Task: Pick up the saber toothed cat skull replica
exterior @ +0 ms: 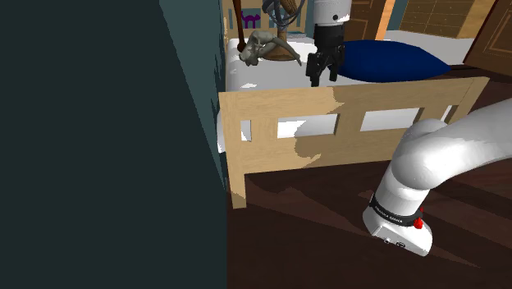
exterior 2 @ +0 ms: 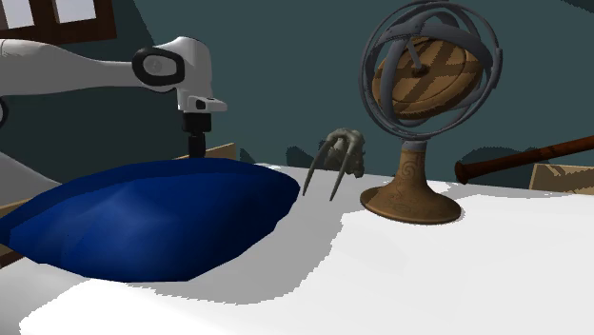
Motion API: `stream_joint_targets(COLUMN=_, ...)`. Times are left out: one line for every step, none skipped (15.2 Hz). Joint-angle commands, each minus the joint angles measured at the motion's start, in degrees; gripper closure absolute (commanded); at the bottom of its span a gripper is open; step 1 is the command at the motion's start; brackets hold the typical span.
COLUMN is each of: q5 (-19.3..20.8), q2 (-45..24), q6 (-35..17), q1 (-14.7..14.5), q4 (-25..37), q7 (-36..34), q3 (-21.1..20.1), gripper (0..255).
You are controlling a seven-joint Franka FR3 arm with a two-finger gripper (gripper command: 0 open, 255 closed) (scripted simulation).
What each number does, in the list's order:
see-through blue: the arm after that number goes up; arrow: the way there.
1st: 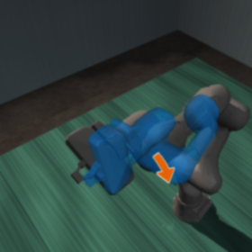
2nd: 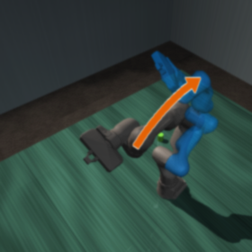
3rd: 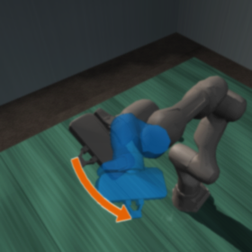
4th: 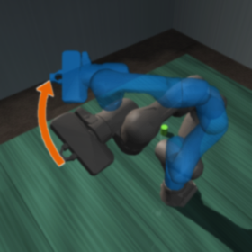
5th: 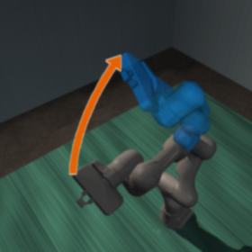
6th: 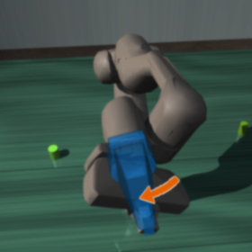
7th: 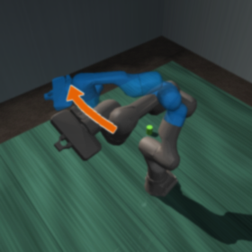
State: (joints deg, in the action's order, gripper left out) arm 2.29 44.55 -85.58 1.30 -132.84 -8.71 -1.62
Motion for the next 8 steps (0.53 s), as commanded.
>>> stream_joint_targets(q5=0.0, q2=0.0, q6=0.0, q1=0.0, q4=0.0, q7=0.0, q3=0.0, gripper=0)
stream_joint_targets(q5=0.6, q2=-0.5, q6=-1.4, q1=-0.2, q4=0.3, q7=2.6, q3=1.6, gripper=0)
stream_joint_targets(q5=1.0, q2=-1.1, q6=-2.9, q1=-0.4, q4=0.8, q7=5.1, q3=3.3, gripper=0)
stream_joint_targets(q5=1.4, q2=-1.8, q6=-4.3, q1=-0.6, q4=1.3, q7=7.7, q3=4.9, gripper=0)
stream_joint_targets(q5=1.7, q2=-2.6, q6=-5.7, q1=-0.9, q4=1.9, q7=10.3, q3=6.5, gripper=0)
stream_joint_targets(q5=1.8, q2=-3.5, q6=-7.0, q1=-1.2, q4=2.6, q7=12.8, q3=8.2, gripper=0)
stream_joint_targets(q5=1.9, q2=-4.4, q6=-8.3, q1=-1.6, q4=3.5, q7=15.4, q3=9.8, gripper=0)
stream_joint_targets(q5=1.8, q2=-5.5, q6=-9.6, q1=-2.1, q4=4.4, q7=18.0, q3=11.4, gripper=0)
